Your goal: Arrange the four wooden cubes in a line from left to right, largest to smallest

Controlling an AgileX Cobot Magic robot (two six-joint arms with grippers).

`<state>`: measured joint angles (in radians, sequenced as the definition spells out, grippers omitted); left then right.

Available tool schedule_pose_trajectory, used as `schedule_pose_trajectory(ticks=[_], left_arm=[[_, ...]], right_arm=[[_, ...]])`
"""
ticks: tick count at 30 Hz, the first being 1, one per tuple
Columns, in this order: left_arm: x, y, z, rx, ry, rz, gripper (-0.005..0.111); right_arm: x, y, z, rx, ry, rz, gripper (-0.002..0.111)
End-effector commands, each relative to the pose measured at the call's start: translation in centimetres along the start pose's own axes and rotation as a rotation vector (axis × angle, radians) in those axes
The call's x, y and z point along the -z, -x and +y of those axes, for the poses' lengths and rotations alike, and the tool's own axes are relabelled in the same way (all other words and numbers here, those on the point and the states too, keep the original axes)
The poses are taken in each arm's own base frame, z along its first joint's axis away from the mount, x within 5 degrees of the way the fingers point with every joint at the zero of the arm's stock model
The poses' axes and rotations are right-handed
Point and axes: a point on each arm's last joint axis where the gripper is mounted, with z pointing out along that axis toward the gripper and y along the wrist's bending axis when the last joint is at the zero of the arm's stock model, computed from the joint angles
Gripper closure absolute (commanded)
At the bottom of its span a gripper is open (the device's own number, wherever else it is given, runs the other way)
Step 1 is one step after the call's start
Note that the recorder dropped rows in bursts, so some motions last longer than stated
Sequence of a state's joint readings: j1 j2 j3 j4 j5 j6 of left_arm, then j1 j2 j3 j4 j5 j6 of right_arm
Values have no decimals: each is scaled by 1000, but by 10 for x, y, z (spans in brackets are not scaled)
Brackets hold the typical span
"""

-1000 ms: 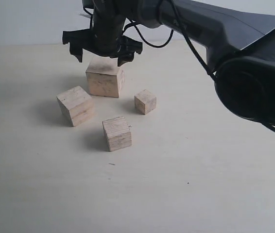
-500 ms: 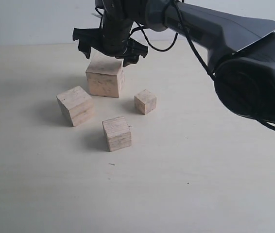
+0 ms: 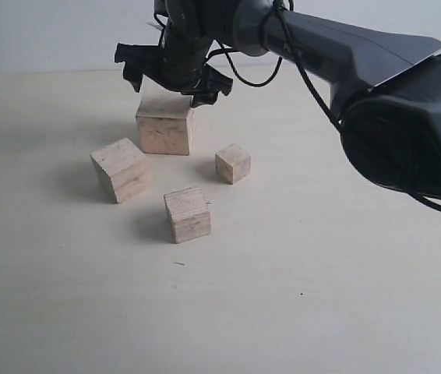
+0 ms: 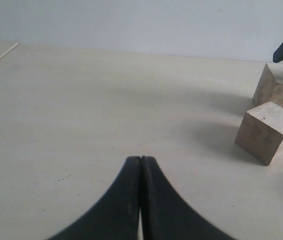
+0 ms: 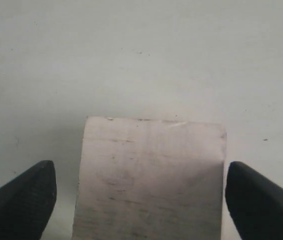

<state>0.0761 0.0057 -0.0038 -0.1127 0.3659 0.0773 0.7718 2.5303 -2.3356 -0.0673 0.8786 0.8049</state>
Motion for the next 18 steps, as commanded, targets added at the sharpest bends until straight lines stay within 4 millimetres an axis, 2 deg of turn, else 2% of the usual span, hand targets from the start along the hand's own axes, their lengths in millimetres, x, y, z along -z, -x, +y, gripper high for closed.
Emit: schedule_pose_trajectory(ticks=[1, 13, 18], left_arm=[[0, 0, 0, 1, -5, -12, 107], [0, 0, 0, 1, -5, -12, 107], [0, 0, 0, 1, -5, -12, 107]], right_arm=[[-6, 2, -3, -8, 2, -8, 23], [-18, -5, -4, -37, 26, 24, 23], [-29, -12, -6, -36, 26, 55, 23]])
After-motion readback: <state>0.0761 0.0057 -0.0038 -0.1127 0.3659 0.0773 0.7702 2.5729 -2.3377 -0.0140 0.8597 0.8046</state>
